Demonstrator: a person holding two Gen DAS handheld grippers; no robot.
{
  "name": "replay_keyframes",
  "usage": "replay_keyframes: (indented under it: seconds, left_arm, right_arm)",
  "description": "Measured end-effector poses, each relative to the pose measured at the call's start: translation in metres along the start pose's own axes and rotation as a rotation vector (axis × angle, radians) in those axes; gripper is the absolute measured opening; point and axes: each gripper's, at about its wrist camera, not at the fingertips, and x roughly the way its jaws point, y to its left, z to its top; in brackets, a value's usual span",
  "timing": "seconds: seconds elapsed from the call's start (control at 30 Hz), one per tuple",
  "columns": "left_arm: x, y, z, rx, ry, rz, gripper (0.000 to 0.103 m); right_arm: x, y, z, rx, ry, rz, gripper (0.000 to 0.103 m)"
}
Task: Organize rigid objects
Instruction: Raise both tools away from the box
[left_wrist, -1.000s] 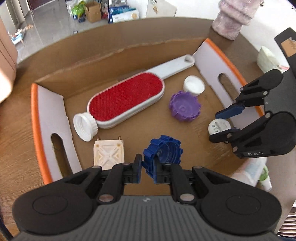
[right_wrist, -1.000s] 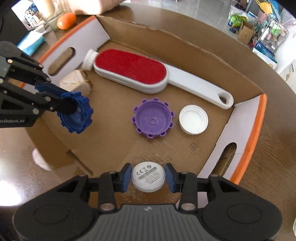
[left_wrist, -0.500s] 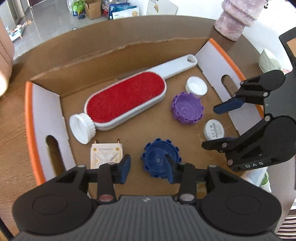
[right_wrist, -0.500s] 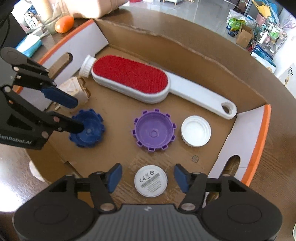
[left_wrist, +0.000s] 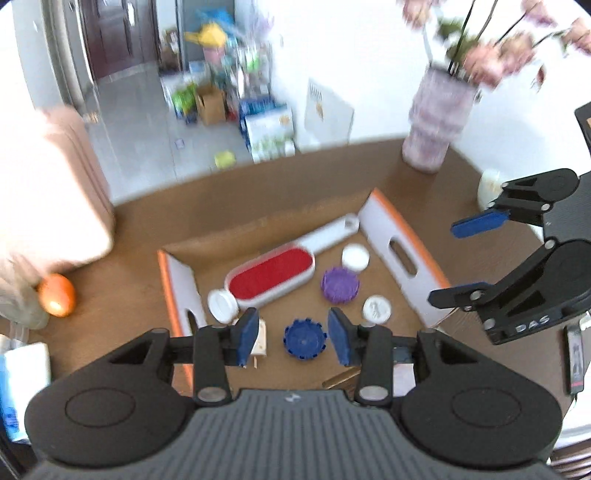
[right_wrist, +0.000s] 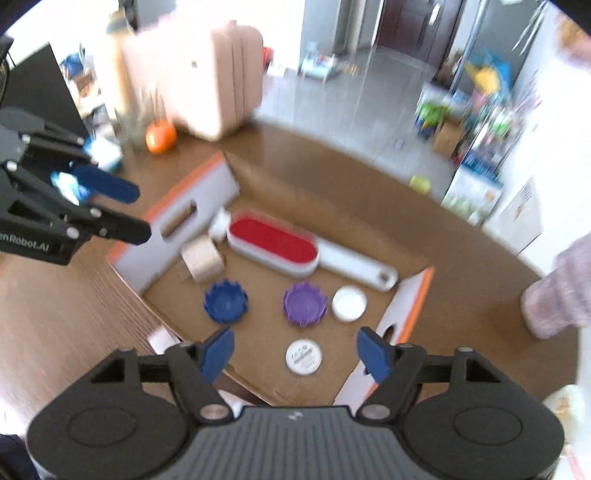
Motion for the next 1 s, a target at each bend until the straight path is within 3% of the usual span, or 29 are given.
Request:
replay_keyframes:
  seconds: [0.27, 0.37, 0.4, 0.47, 0.6, 0.77, 0.83, 0.87, 0.93, 1.0]
  left_arm:
    - [-0.121, -0.033, -0.013, 0.045, -0.187, 0.049, 0.047]
    - [-0.161, -0.044, -0.025, 0.049, -0.274, 0.078, 0.048]
    - [-0.176, -0.048, -0.031, 0.043, -0.325, 0.081, 0.051]
    - [-0.201, -0.058, -0.043, 0.044, -0.404, 0.105, 0.068]
    - [-0.247, -0.083, -0.07, 0.075, -0.546, 0.141, 0.077]
    - [-0.289, -0.111, -0.109, 0.087, -0.754, 0.183, 0.1]
    - [-0.304, -0.12, -0.126, 0.097, -0.839, 0.244, 0.102]
    - [-0.31, -0.126, -0.134, 0.098, -0.872, 0.263, 0.103]
    - [-0.321, -0.133, -0.15, 0.093, -0.916, 0.271, 0.103]
    - [-0.328, -0.14, -0.168, 0.091, -0.972, 0.285, 0.103]
  right_arm:
    - [-0.15, 0.029, -0.015, -0.003, -0.222, -0.071, 0.081]
    - [-0.178, 0.035, -0.024, -0.004, -0.272, -0.08, 0.084]
    - [-0.189, 0.037, -0.029, -0.001, -0.296, -0.087, 0.085]
    - [-0.214, 0.045, -0.04, 0.007, -0.351, -0.115, 0.087]
    - [-0.257, 0.063, -0.064, 0.021, -0.456, -0.153, 0.09]
    - [-0.304, 0.09, -0.101, 0.006, -0.599, -0.18, 0.098]
    - [-0.332, 0.105, -0.129, -0.006, -0.7, -0.187, 0.099]
    - [-0.332, 0.105, -0.129, -0.006, -0.7, -0.187, 0.1]
    - [-0.356, 0.117, -0.162, -0.001, -0.81, -0.195, 0.102]
    - [-0.361, 0.121, -0.174, 0.004, -0.851, -0.202, 0.103]
